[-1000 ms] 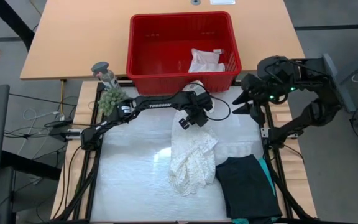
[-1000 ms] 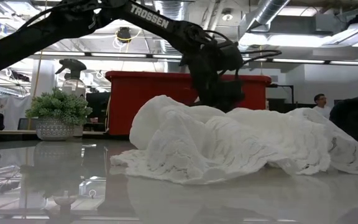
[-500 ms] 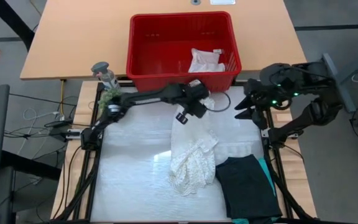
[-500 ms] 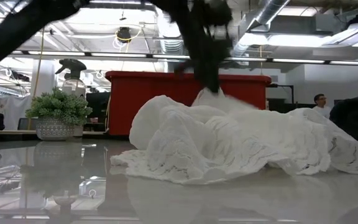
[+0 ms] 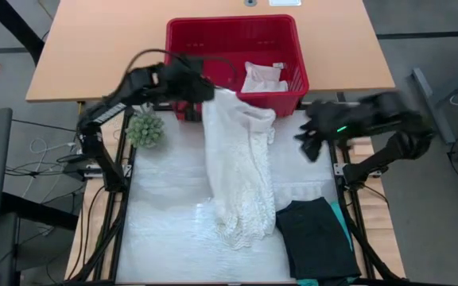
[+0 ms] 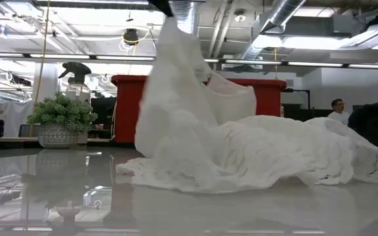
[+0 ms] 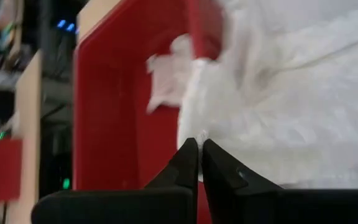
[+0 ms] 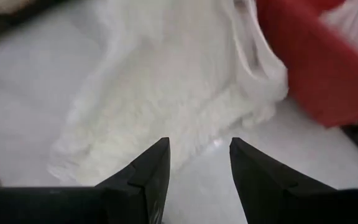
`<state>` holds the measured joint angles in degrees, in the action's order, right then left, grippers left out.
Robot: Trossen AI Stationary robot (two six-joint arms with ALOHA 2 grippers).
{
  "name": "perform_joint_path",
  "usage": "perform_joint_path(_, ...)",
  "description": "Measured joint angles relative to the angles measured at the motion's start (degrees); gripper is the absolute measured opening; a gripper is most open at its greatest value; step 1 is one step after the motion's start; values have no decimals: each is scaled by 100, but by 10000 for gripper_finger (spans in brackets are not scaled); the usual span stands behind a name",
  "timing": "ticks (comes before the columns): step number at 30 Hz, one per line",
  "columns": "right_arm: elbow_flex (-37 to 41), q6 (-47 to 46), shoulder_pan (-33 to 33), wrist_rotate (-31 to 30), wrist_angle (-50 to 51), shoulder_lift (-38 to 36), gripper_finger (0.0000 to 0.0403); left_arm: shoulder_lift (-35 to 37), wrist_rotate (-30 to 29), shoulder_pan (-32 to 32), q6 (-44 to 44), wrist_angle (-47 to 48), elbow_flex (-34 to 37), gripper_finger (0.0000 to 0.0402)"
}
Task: Fold Laundry from Bin
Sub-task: Fold the white t-shirt
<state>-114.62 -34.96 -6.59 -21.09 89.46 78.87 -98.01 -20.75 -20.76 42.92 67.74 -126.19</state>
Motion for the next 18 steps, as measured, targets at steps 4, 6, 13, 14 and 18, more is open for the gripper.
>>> perform_joint_path(4, 1097, -263, -213, -30, -899, 206, 190, 235, -151, -371, -100, 97, 2, 0)
perform_joint_path(6, 1683, -232, -369, -5, -1842, 279, 190, 268, -137, -532, -104, 105, 2, 0)
perform_joint_path(13, 2799, -349, -658, 15, -4522, 931, 189, 233, 29, -834, -102, 178, 9, 0)
perform_joint_path(14, 2822, -375, -656, 20, -4739, 1100, 189, 233, 30, -847, -92, 179, 9, 0)
perform_joint_path(18, 2839, -303, -651, 108, -5254, 1938, 192, 233, 17, -862, -75, 180, 9, 0)
